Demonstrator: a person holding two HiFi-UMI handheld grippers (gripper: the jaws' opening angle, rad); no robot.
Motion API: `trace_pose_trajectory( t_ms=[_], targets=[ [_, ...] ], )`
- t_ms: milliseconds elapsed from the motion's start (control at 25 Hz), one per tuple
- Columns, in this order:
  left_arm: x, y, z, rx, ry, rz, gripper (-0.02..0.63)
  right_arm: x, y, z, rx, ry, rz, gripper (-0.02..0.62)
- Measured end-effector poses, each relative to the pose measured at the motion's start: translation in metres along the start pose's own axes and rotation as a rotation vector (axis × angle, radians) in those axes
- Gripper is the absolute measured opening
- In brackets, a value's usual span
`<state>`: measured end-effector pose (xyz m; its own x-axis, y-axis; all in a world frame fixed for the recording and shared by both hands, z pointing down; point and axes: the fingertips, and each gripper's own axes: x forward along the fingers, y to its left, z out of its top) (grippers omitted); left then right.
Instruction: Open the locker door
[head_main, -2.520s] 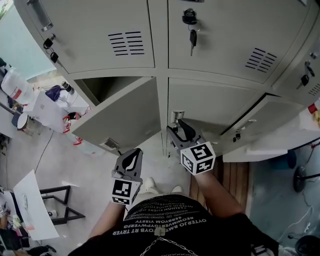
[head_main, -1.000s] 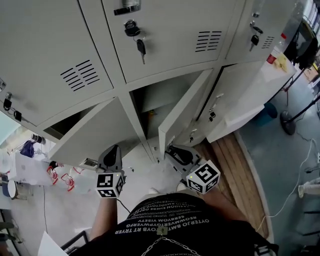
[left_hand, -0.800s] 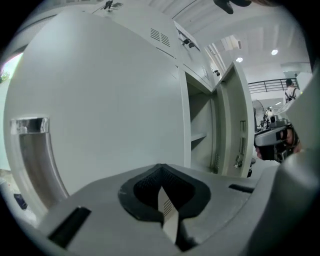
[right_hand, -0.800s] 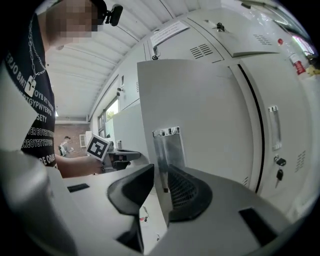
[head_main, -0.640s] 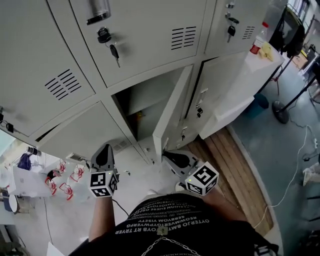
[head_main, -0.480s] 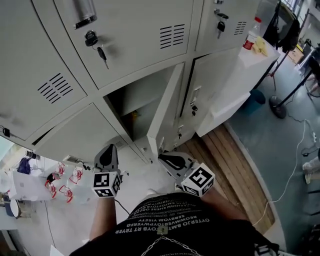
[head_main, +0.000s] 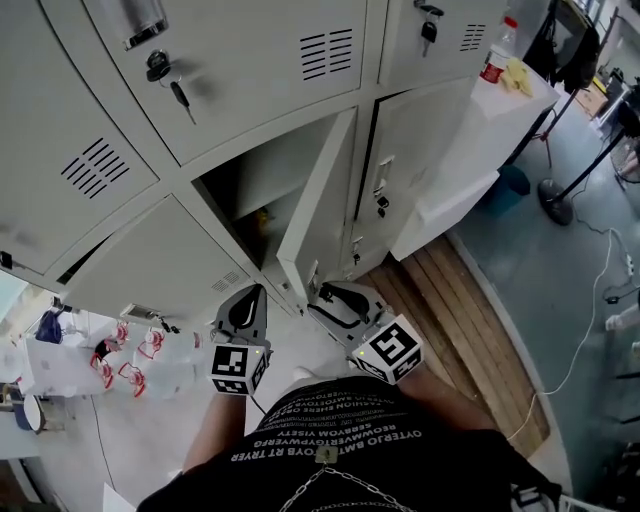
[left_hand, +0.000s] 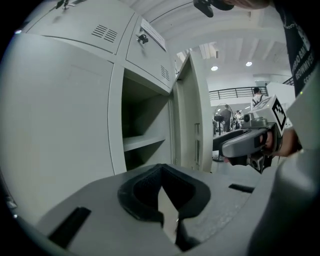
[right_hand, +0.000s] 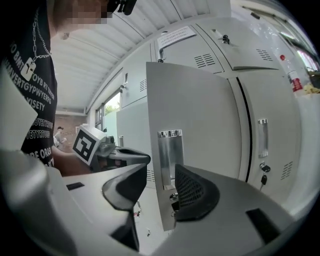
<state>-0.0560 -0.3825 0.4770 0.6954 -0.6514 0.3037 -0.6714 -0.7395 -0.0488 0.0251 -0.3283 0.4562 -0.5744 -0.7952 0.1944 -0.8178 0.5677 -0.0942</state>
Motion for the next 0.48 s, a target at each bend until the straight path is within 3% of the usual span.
trace_pose_trajectory(
  t_ms=[280,480],
  targets=[
    [-0.008,0.0,0.002,0.002,-0.028,0.007,-0.008,0.018,0.0,0.002,-0.017,0.024,-0.016,0.17],
    [-0.018,0.001,0.002,0.007,-0.035,0.002,-0.008,0.02,0.002,0.002,-0.012,0.029,-0.043,0.123]
  ],
)
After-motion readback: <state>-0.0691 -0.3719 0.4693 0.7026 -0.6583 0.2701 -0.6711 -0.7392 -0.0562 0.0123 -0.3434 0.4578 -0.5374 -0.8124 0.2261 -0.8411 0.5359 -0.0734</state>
